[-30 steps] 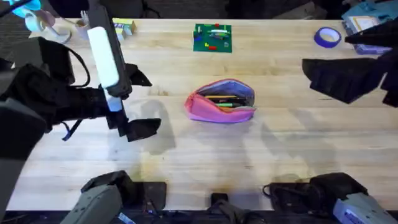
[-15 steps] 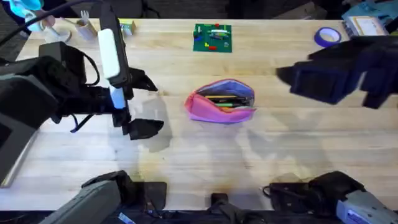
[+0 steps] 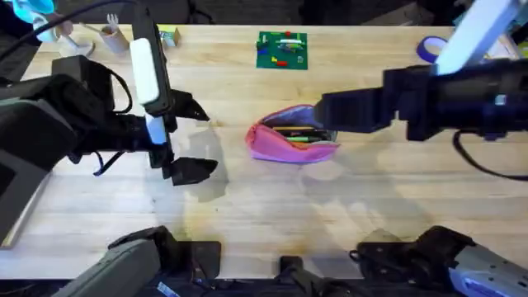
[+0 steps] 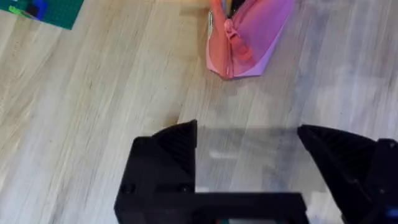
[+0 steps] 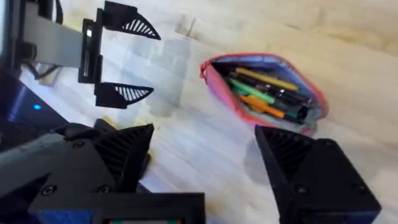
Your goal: Unzip the bag, pick up the pens from the table one at a time and place them inside, then zip the bag closed.
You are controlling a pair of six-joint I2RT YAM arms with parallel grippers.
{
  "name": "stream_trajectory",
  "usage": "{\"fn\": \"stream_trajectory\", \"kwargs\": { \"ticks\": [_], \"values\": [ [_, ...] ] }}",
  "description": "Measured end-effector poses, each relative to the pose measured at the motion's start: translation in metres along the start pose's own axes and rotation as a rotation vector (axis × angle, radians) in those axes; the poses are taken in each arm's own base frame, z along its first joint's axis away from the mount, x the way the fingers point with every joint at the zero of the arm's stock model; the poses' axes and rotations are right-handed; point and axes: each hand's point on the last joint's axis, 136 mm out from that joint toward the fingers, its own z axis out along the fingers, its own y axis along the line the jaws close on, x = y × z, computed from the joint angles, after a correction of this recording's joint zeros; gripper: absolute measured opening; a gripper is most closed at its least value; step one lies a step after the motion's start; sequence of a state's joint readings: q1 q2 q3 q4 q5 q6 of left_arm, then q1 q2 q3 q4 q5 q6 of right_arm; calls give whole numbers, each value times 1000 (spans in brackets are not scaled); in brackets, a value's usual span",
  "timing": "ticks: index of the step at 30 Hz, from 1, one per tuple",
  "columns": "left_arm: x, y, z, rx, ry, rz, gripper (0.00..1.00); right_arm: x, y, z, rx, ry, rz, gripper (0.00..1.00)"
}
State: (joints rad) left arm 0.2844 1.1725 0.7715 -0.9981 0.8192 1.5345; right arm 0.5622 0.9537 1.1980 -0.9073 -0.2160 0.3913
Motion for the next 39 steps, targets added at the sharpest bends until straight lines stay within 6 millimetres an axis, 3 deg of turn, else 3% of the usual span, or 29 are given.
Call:
{"fn": "stream_trajectory", "kwargs": {
  "ticks": [11,16,23,27,39],
  "values": [
    [0,0,0,0,0,0,994,7,18,26,36,35,149,998],
    [0,0,0,0,0,0,993,13,23,50,55,86,213,997],
    [0,0,0,0,0,0,993,19,46,89,33,134,218,998],
    [0,0,0,0,0,0,994,29,45,106,87,157,271,998],
    [0,0,0,0,0,0,993,24,64,147,73,118,323,998]
  ]
}}
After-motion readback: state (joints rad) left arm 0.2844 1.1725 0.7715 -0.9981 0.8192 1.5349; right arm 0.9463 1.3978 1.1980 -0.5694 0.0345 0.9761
